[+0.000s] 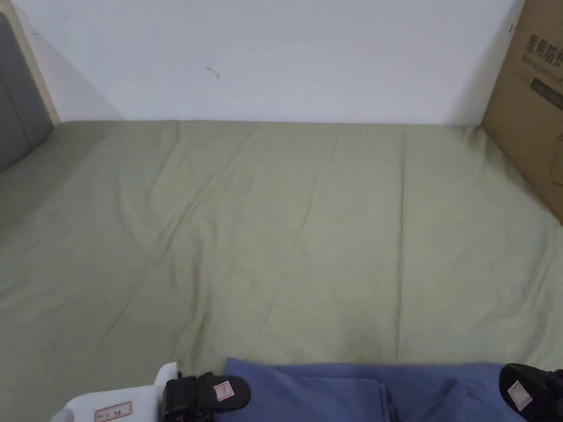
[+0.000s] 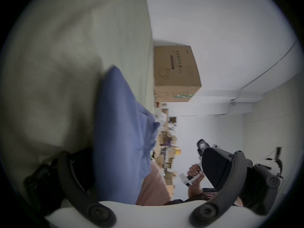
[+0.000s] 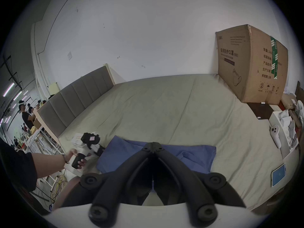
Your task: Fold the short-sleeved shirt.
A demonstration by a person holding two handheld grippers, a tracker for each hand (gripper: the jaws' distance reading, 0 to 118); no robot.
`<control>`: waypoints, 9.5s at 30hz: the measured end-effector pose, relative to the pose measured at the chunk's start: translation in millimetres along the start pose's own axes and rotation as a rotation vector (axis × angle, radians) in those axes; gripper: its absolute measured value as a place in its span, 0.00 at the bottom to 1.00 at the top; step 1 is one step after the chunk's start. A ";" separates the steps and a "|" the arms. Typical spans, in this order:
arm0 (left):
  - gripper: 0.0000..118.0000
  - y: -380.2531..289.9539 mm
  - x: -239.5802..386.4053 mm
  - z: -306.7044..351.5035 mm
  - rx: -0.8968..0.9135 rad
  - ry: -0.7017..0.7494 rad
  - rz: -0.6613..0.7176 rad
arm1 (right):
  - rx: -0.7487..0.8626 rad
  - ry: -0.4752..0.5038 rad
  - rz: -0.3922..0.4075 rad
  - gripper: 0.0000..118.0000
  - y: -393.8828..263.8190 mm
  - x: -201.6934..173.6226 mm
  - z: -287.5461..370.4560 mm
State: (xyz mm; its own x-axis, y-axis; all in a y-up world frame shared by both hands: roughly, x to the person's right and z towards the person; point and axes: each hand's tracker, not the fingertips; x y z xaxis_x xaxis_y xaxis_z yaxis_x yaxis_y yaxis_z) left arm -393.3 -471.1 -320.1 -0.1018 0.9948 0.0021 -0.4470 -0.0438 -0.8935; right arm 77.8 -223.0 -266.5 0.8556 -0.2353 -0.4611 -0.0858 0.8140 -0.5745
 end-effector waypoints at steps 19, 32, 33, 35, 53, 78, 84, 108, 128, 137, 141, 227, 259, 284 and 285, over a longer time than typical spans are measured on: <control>0.06 -44.2 151.0 -15.4 0.191 1.386 -0.562 | 0.011 0.082 -0.022 0.00 -10.6 5.8 11.3; 0.71 -53.3 136.5 -238.6 -0.091 0.843 -0.447 | 0.088 -0.016 -0.171 0.00 -35.8 71.4 62.9; 0.96 -51.1 126.0 -249.6 -0.121 0.812 -0.393 | 0.087 -0.027 -0.183 0.00 -36.8 77.0 64.9; 1.00 -49.1 111.3 -261.6 -0.162 0.794 -0.314 | 0.090 -0.048 -0.201 0.00 -38.2 86.5 69.0; 0.02 -66.0 67.0 -308.4 -0.263 0.894 -0.604 | 0.156 -0.059 -0.343 0.00 -45.4 126.5 74.6; 0.01 -240.2 284.6 -138.4 0.958 1.157 -1.526 | 0.749 -0.371 0.075 0.00 -3.1 31.6 99.1; 0.01 -256.7 267.1 -108.7 1.042 1.181 -1.505 | 0.636 -0.363 -0.032 0.00 -9.8 33.2 95.3; 0.17 -73.7 113.7 -25.0 0.255 0.605 -0.404 | -0.481 -0.039 -0.299 0.00 -78.8 114.4 -144.9; 0.16 0.5 -47.7 -111.6 0.016 0.386 -0.114 | -0.466 -0.006 -0.423 0.00 -89.2 125.5 -141.3; 0.17 -11.4 77.1 -91.1 -0.083 0.563 -0.384 | -0.283 0.101 -0.495 0.00 -55.7 102.6 -74.3; 0.17 9.8 142.5 -15.5 -0.144 0.758 -0.532 | -0.224 0.090 -0.385 0.00 -31.4 80.6 -34.4; 1.00 -280.8 342.9 -154.8 0.954 0.973 -1.495 | 0.666 -0.395 0.166 1.00 39.3 -8.3 130.2; 1.00 -273.0 341.4 -149.6 0.991 0.999 -1.344 | 0.615 -0.375 0.133 1.00 37.0 -10.3 120.6; 1.00 -199.4 283.6 -114.1 0.836 1.047 -1.039 | 0.409 -0.371 0.067 1.00 3.6 39.4 14.3; 1.00 -195.8 280.6 -116.4 0.823 1.056 -1.039 | 0.408 -0.374 0.071 1.00 3.9 40.1 13.6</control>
State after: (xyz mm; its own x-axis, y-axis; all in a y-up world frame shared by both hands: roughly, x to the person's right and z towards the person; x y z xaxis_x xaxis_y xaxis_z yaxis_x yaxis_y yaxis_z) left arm -230.8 -172.7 -196.9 0.9524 0.2404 -0.1874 -0.2834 0.9247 -0.2540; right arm 118.8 -222.0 -278.0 0.9843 -0.0284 -0.1744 -0.0086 0.9781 -0.2078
